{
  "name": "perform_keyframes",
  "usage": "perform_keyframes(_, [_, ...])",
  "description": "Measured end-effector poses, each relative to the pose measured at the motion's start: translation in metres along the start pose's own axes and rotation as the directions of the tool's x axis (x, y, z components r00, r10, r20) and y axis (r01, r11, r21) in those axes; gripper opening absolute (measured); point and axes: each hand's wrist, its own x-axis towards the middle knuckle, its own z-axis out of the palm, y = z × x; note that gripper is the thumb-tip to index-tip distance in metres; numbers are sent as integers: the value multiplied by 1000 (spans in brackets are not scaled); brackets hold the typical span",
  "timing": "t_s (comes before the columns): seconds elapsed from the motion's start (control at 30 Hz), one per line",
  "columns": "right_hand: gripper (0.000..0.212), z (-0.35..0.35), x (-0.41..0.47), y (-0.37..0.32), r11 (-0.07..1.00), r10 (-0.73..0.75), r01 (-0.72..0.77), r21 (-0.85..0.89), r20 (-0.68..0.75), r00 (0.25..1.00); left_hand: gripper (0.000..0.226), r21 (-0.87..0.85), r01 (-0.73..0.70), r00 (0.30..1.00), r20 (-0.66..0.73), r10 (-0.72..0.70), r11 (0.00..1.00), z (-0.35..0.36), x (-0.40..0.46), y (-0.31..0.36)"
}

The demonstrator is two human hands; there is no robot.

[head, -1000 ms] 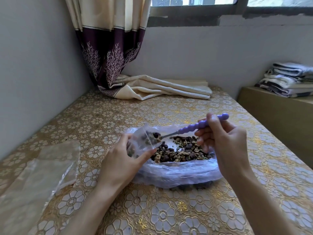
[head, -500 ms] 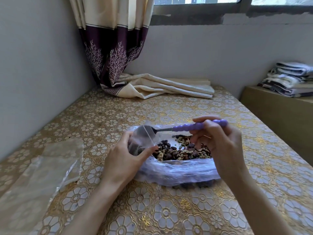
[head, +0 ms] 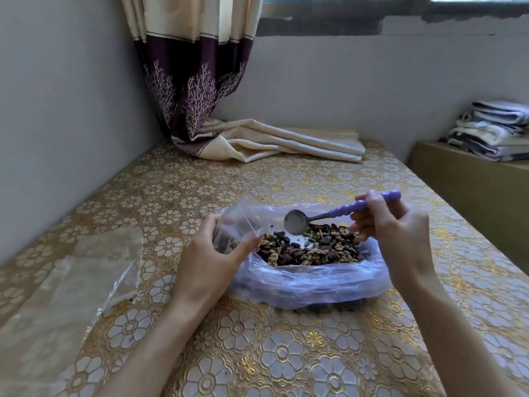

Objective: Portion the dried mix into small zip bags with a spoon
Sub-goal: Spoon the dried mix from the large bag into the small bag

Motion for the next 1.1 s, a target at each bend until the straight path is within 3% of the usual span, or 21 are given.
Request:
perform_keyframes(0.3, [31, 11, -7, 0, 996, 34, -19, -84, 171, 985, 39, -36, 13, 1000, -2, -13, 999, -1, 0, 1])
perform_keyframes(0.4, [48, 12, -8, -4, 997, 82, -79, -27, 199, 977, 36, -37, 12, 1000, -4, -13, 999, -1, 0, 0])
perform_keyframes(0.6, [49, 15, -11, -4, 975, 214, -224, 1, 291, 932, 40, -40, 15, 1000, -2, -15, 999, -2, 1, -1])
perform_keyframes(0.73, [36, 16, -12, -3, 967, 232, -251, 52, 234, 944, 42, -42, 15, 1000, 2, -15, 999, -2, 1, -1])
perform_keyframes(1.1, [34, 10, -8, -8, 957, 209, -221, 186, 80, 975, 40, -31, 9, 1000, 11, -9, 999, -1, 1, 1])
